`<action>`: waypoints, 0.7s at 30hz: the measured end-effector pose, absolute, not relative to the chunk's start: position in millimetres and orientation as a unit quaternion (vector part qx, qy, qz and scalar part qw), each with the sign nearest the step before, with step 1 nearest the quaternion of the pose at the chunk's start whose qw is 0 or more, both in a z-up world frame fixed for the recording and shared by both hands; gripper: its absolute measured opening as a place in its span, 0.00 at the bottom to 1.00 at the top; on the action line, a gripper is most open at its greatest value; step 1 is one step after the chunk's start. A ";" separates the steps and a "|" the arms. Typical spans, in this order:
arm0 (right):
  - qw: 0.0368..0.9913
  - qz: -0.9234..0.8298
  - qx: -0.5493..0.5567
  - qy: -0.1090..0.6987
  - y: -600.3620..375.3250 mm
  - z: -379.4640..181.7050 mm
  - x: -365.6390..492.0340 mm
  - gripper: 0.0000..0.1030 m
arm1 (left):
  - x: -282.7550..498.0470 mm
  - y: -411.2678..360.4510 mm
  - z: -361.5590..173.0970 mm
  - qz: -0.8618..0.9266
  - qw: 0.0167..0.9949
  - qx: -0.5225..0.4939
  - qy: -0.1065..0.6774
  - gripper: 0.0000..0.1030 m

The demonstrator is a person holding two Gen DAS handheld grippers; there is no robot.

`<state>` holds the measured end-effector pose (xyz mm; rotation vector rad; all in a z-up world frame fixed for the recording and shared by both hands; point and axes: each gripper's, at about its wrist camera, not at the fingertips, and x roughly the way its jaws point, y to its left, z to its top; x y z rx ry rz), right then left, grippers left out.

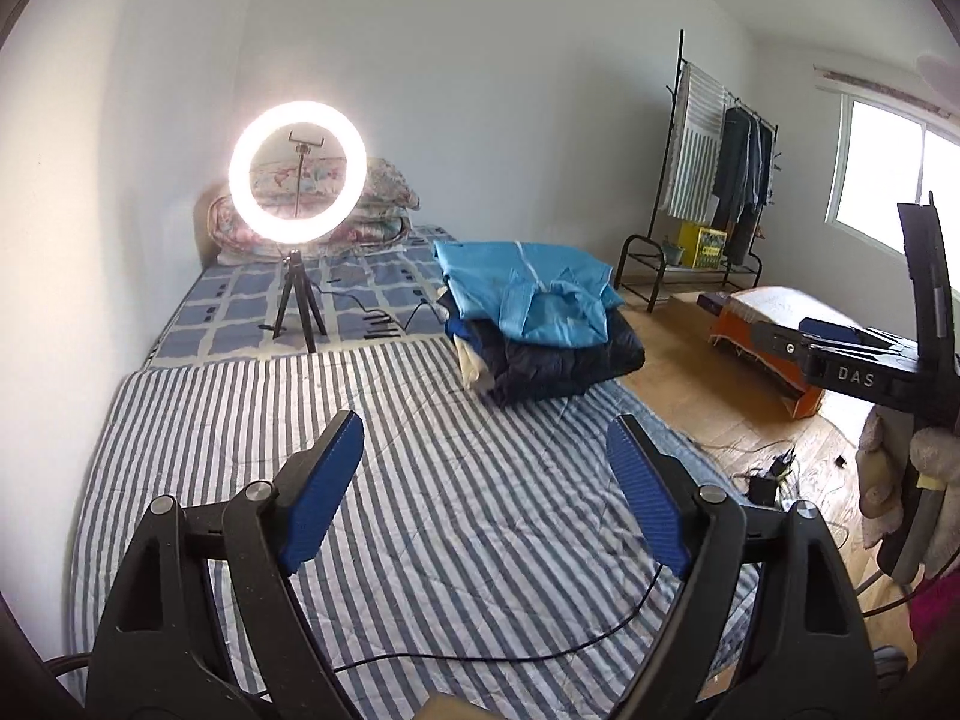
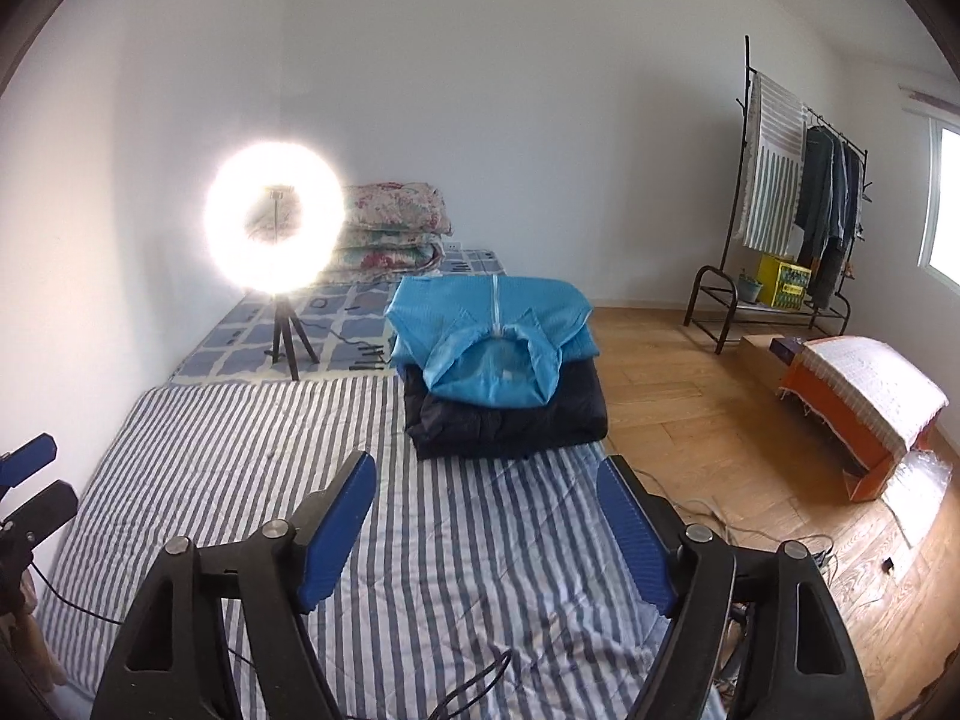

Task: Fold large clothes

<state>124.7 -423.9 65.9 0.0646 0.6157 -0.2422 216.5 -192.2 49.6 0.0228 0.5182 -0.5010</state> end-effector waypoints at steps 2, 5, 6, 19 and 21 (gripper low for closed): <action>0.946 -0.127 0.032 0.298 -423.0 54.3 117.5 0.80 | 213.6 -194.7 43.7 -0.241 0.937 0.027 0.251 0.83; 0.945 -0.139 0.029 0.293 -421.8 38.6 112.3 0.82 | 210.3 -196.6 34.0 -0.243 0.937 0.028 0.250 0.90; 0.945 -0.140 0.032 0.293 -421.6 34.6 111.2 0.82 | 208.8 -196.4 30.2 -0.242 0.938 0.026 0.247 0.95; 0.947 -0.167 0.050 0.268 -424.6 5.5 106.7 1.00 | 201.9 -217.6 0.5 -0.230 0.934 0.071 0.263 1.00; 0.948 -0.167 0.052 0.266 -425.1 6.2 105.6 1.00 | 201.1 -217.9 -1.1 -0.228 0.934 0.068 0.265 1.00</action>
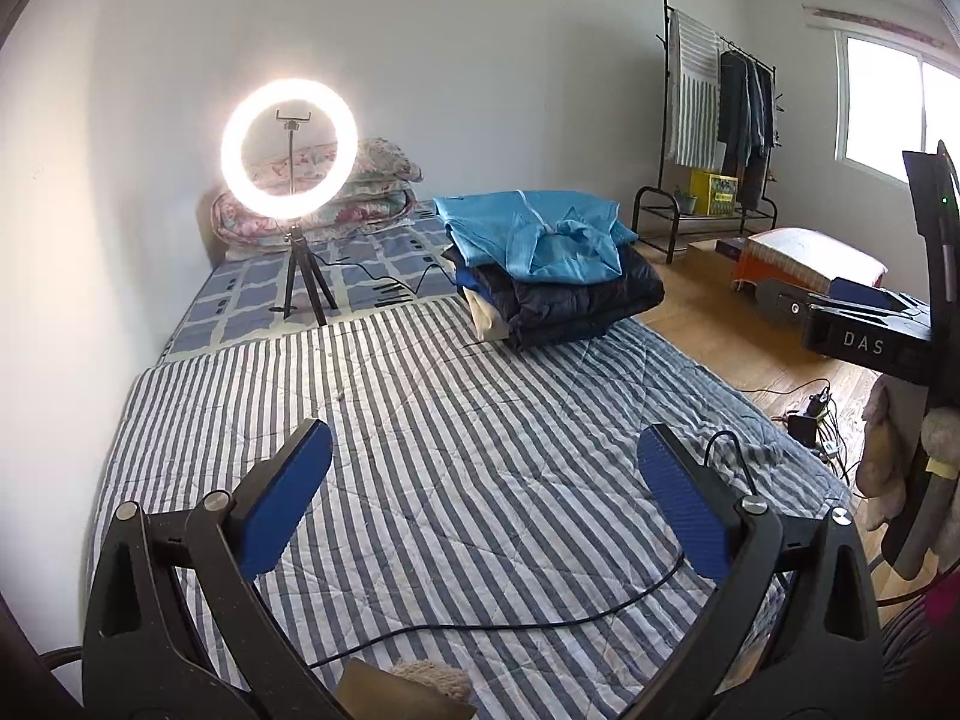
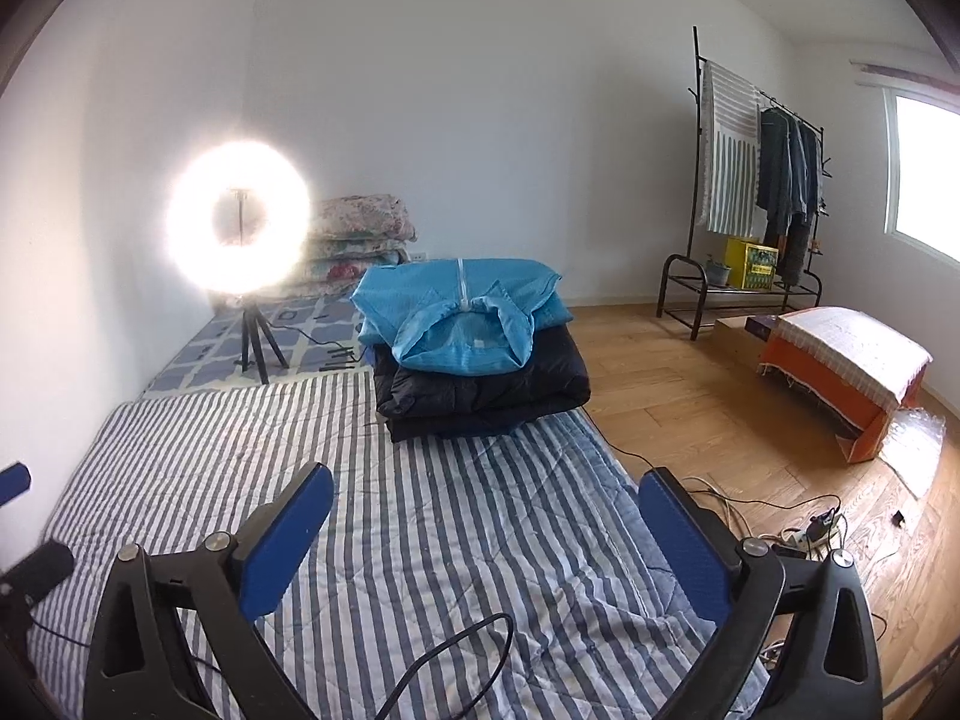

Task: Fold large clothes

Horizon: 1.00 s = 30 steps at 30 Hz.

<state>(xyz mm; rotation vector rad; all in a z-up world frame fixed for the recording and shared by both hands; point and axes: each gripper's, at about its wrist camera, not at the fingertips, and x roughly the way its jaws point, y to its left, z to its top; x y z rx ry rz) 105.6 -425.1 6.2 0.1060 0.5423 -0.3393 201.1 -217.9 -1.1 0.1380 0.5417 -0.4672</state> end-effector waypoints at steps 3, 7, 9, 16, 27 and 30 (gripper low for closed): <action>0.948 -0.172 0.043 0.264 -422.2 4.3 105.0 1.00 | 198.9 -218.5 -1.9 -0.219 0.937 0.062 0.265 1.00; 0.947 -0.168 0.041 0.270 -418.6 -0.6 106.7 1.00 | 195.4 -221.1 -1.3 -0.201 0.944 0.075 0.252 1.00; 0.947 -0.170 0.038 0.269 -415.9 -1.0 106.2 1.00 | 191.8 -221.0 -1.6 -0.206 0.943 0.077 0.249 1.00; 0.949 -0.167 0.033 0.264 -409.6 -1.4 106.8 1.00 | 186.2 -219.1 -2.3 -0.214 0.941 0.071 0.254 1.00; 0.948 -0.166 0.025 0.272 -404.1 -7.9 113.1 1.00 | 189.6 -212.1 -1.1 -0.215 0.938 0.055 0.265 1.00; 0.948 -0.166 0.026 0.271 -403.6 -8.3 113.3 1.00 | 190.3 -211.9 -0.5 -0.217 0.937 0.054 0.267 1.00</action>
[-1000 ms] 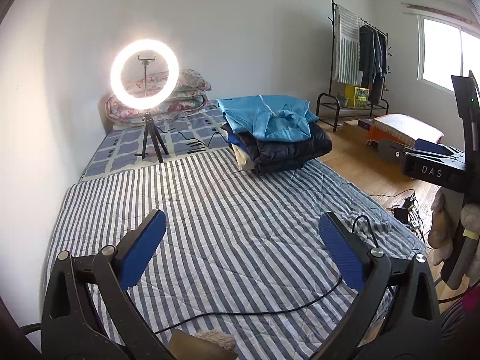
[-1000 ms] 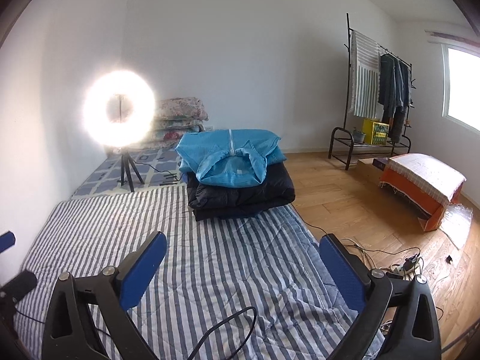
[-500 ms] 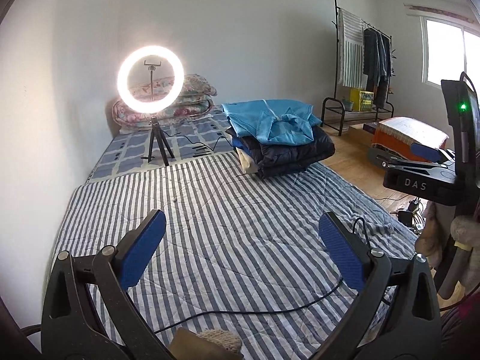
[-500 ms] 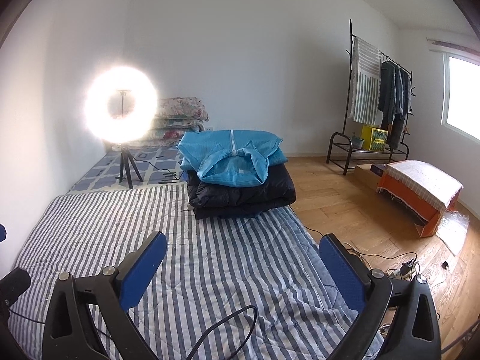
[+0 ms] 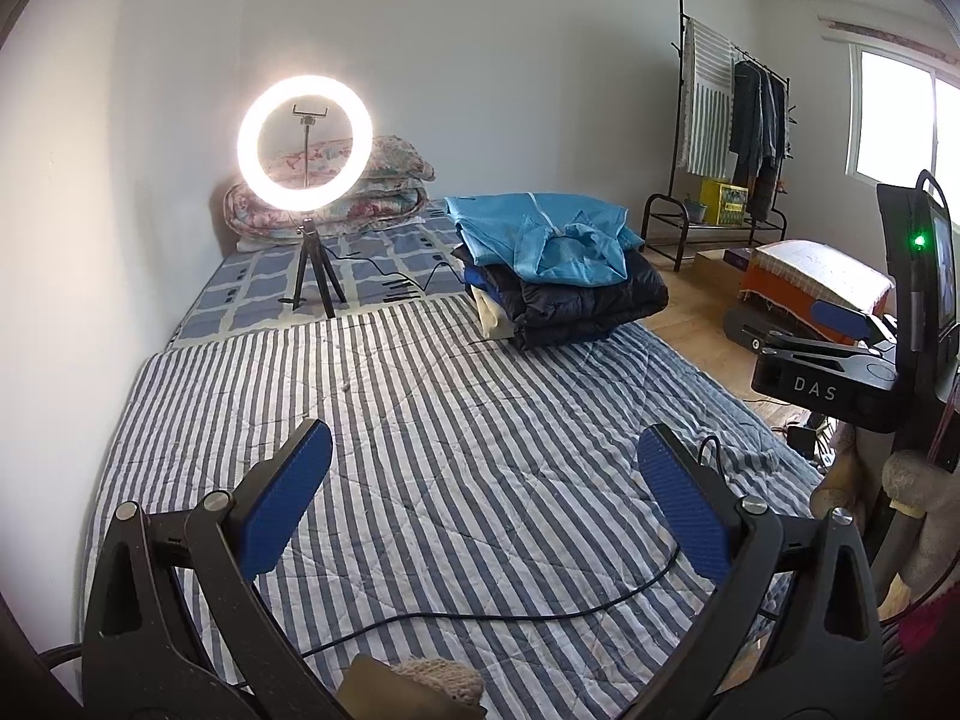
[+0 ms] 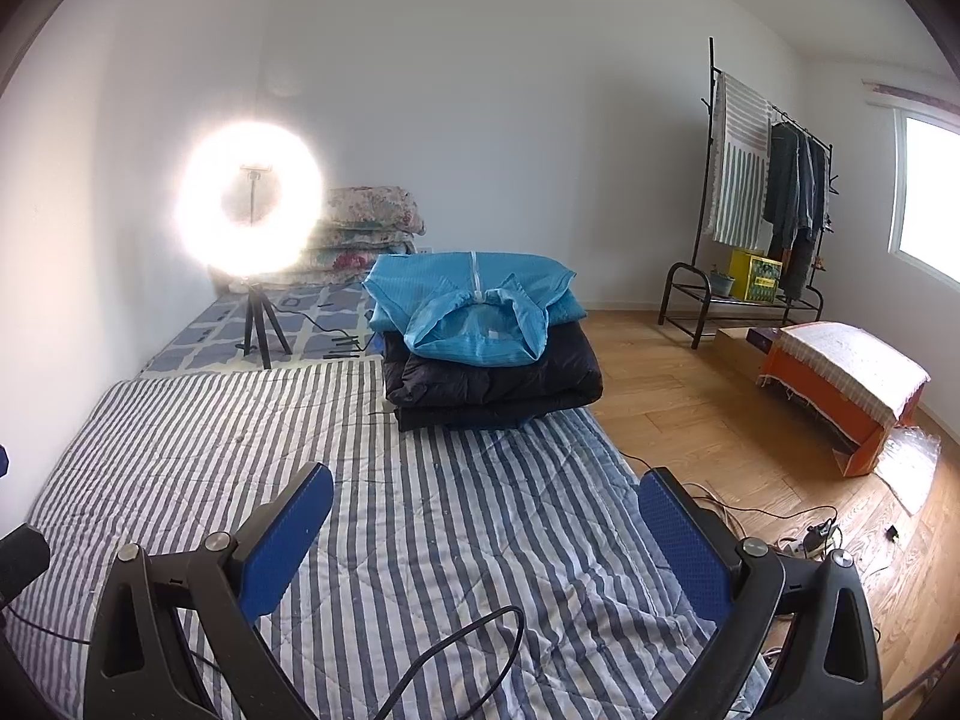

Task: Fold large clothes

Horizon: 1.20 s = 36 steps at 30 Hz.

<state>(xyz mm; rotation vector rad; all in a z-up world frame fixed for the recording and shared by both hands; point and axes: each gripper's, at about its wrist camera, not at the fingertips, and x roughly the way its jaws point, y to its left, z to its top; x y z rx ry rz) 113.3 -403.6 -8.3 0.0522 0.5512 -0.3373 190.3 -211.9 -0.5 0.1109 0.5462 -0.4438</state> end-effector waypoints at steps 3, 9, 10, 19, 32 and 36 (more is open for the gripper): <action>0.948 -0.165 0.025 0.271 -402.5 -8.7 113.3 1.00 | 190.5 -212.0 -0.2 -0.216 0.938 0.056 0.265 1.00; 0.949 -0.163 0.025 0.270 -401.0 -8.4 112.7 1.00 | 191.3 -210.7 -0.2 -0.216 0.938 0.054 0.264 1.00; 0.949 -0.163 0.025 0.270 -400.8 -8.2 112.7 1.00 | 191.0 -210.6 -0.2 -0.216 0.938 0.054 0.264 1.00; 0.949 -0.163 0.026 0.269 -400.8 -8.0 112.3 1.00 | 190.9 -210.3 0.0 -0.217 0.938 0.055 0.264 1.00; 0.949 -0.161 0.026 0.270 -400.6 -9.4 112.8 1.00 | 188.4 -211.7 0.4 -0.219 0.938 0.055 0.262 1.00; 0.949 -0.161 0.025 0.270 -400.5 -9.3 112.6 1.00 | 188.8 -211.0 0.4 -0.219 0.938 0.055 0.262 1.00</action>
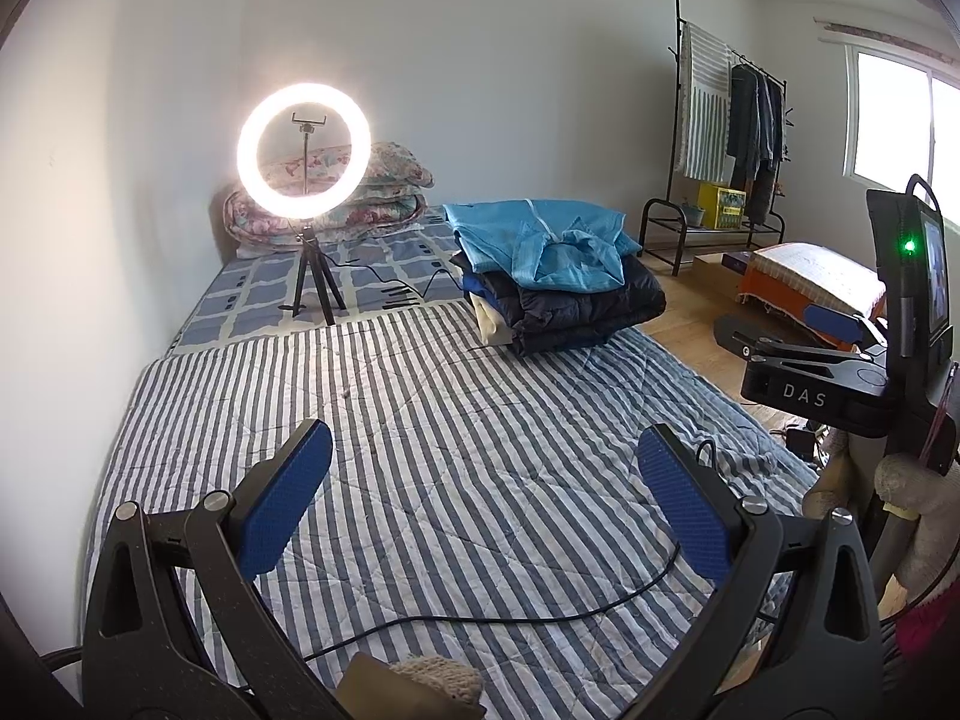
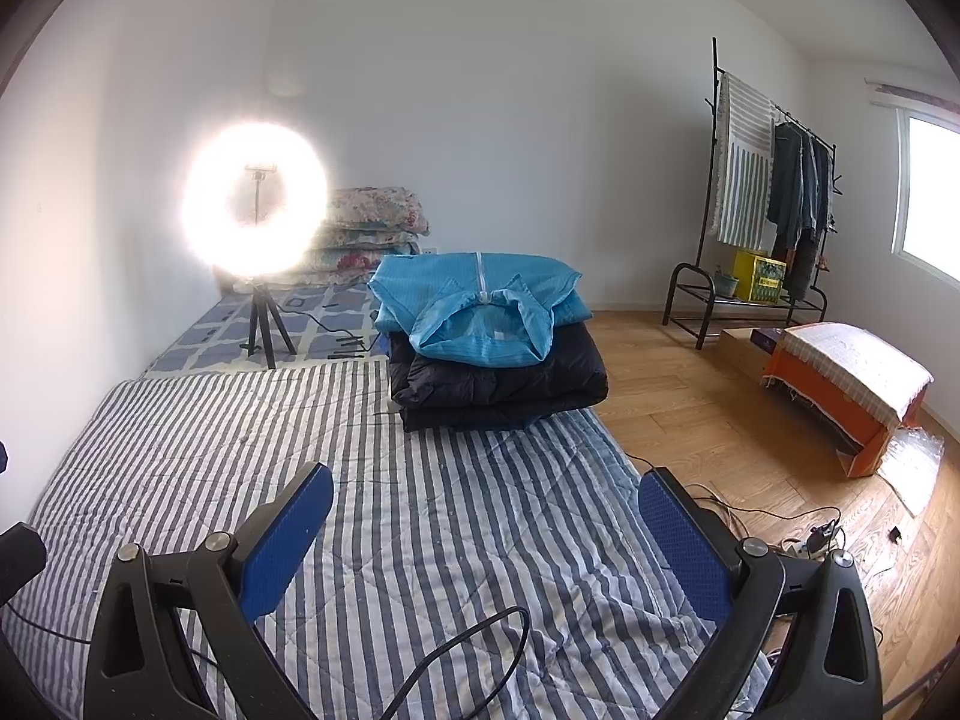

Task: Fold large clothes

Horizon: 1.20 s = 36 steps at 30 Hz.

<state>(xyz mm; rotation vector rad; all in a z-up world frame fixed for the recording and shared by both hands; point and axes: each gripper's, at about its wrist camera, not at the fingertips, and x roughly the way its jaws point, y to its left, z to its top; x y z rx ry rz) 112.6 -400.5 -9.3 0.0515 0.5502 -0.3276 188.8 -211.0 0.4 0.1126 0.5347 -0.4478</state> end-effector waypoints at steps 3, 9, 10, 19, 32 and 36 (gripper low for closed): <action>0.949 -0.161 0.026 0.270 -400.7 -9.4 112.9 1.00 | 188.2 -211.6 0.5 -0.219 0.939 0.055 0.261 1.00; 0.949 -0.161 0.025 0.271 -400.5 -9.4 112.7 1.00 | 187.9 -211.6 0.2 -0.218 0.938 0.055 0.262 1.00; 0.949 -0.161 0.025 0.271 -400.6 -9.6 112.5 1.00 | 187.7 -211.7 0.4 -0.219 0.938 0.055 0.262 1.00; 0.949 -0.160 0.025 0.271 -400.5 -10.0 113.0 1.00 | 186.7 -212.9 1.2 -0.219 0.939 0.055 0.261 1.00; 0.949 -0.160 0.025 0.272 -400.1 -9.8 113.0 1.00 | 186.3 -216.3 9.4 -0.222 0.937 0.055 0.263 1.00; 0.948 -0.160 0.025 0.272 -399.5 -9.9 112.6 1.00 | 185.8 -217.2 10.4 -0.222 0.937 0.056 0.263 1.00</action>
